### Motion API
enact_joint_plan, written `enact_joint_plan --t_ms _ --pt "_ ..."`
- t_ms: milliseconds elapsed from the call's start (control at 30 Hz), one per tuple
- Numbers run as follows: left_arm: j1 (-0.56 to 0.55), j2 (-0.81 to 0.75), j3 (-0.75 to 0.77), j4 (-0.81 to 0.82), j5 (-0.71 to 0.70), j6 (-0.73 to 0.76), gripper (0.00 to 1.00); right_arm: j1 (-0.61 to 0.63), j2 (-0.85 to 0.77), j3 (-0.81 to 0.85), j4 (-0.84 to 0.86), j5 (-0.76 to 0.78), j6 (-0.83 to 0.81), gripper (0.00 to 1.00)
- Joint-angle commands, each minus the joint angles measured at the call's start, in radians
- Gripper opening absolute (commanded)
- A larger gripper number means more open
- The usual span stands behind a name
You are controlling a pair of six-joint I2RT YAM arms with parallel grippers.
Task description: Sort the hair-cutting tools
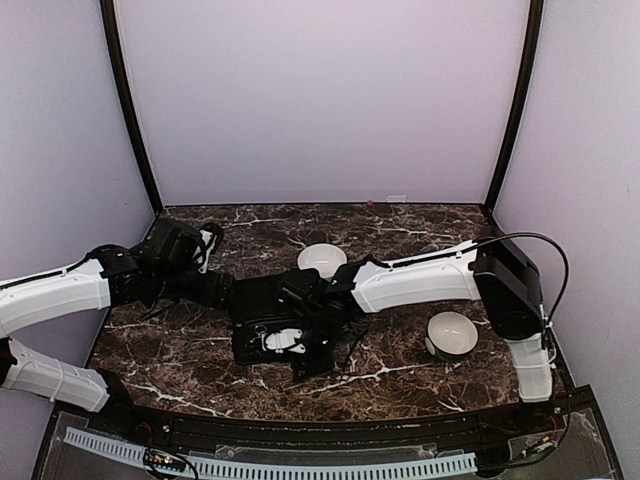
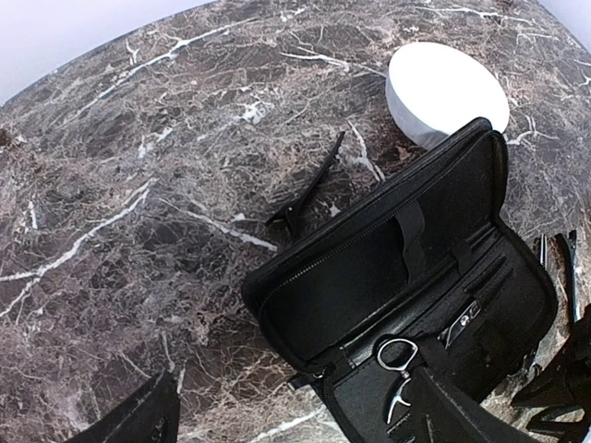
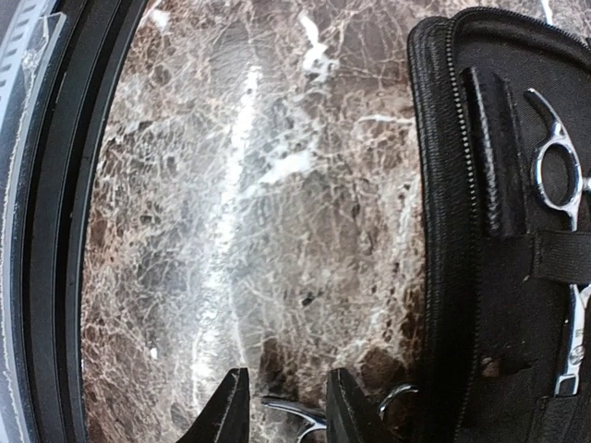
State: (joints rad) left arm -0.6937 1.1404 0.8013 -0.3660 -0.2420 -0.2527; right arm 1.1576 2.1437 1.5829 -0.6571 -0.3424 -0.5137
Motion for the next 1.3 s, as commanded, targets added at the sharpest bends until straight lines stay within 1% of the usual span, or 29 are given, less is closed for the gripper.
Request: enact_joint_plan --t_ms 0,133,233,400,567,900,1067,1267 --pt "0.003 0.018 -0.017 0.026 0.027 -0.016 0.88 0.008 0.004 -0.014 -0.050 0.001 0.003 0.29" --pt "0.003 0.029 -0.015 0.030 0.030 -0.012 0.88 0.007 -0.014 -0.057 -0.084 0.044 0.008 0.28" --pt "0.003 0.033 -0.013 0.031 0.029 -0.005 0.88 -0.007 -0.054 -0.127 -0.083 0.095 0.029 0.27" --pt "0.003 0.035 -0.020 0.034 0.030 -0.003 0.88 -0.081 -0.136 -0.222 -0.067 0.137 0.054 0.27" --pt "0.003 0.044 -0.025 0.041 0.043 -0.007 0.87 -0.167 -0.169 -0.248 -0.069 0.193 0.065 0.27" --pt "0.003 0.049 0.001 0.015 0.055 -0.008 0.87 -0.255 -0.196 -0.286 -0.043 0.308 0.081 0.27" --pt "0.003 0.041 0.007 0.003 0.057 -0.004 0.87 -0.303 -0.255 -0.324 -0.047 0.317 0.068 0.27" --pt "0.003 0.048 0.015 0.004 0.059 0.003 0.87 -0.369 -0.299 -0.362 -0.038 0.383 0.066 0.28"
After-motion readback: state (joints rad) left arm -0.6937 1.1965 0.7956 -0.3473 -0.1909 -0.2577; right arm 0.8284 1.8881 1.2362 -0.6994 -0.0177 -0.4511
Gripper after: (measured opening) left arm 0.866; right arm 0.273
